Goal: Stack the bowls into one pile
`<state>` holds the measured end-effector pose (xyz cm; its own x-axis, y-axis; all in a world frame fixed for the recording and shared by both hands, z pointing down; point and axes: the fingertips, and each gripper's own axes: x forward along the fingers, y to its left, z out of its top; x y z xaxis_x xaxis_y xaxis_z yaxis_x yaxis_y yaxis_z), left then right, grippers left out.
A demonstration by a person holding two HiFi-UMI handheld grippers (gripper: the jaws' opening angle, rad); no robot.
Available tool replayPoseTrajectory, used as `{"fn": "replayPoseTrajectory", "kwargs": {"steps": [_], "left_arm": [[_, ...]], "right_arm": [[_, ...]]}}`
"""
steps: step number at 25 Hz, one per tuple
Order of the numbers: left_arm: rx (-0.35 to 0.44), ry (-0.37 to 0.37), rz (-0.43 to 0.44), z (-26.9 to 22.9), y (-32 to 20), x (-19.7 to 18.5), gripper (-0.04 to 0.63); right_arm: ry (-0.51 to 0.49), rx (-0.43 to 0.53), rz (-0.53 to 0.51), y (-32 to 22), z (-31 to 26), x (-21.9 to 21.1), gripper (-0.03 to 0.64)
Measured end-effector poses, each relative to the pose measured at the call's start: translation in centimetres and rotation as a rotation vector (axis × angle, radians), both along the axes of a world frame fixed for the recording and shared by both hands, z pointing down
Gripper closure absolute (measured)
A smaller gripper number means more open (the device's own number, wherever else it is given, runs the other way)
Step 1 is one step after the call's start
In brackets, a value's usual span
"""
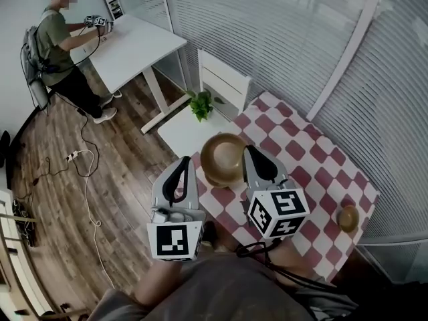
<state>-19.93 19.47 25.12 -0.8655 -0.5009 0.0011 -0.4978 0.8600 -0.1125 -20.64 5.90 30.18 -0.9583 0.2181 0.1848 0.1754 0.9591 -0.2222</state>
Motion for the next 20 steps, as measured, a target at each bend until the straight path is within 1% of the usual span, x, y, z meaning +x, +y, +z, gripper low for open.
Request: {"fn": "replayPoseTrajectory", "kwargs": {"steps": [2, 5, 7, 11, 16, 20], "left_arm": [[-0.001, 0.009, -0.018, 0.3, 1.2, -0.7, 0.595], [0.012, 0.009, -0.017, 0.6, 1.8, -1.6, 0.595], [0.008, 0.023, -0.017, 1.2, 2.0, -2.1, 0.595], [-0.003, 0.069, -0.015, 2.6, 2.1, -3.0, 0.595], [-0.011, 0.125, 0.01, 4.7, 1.4, -4.2, 0.595], [0.002, 0.197, 0.031, 7.3, 0.6, -4.7, 0.595]], "right_arm": [[0.006, 0.0, -0.015, 1.1, 0.3, -0.9, 0.577], [0.019, 0.0, -0.024, 2.0, 0.9, -1.9, 0.577], [0.031, 0.0, -0.021, 2.0, 1.5, -2.5, 0.577], [0.077, -0.005, -0.009, 1.9, 3.3, -3.2, 0.576], [0.15, -0.019, 0.021, 1.1, 6.2, -3.7, 0.577], [0.23, -0.038, 0.046, 0.4, 9.9, -3.8, 0.575]]}}
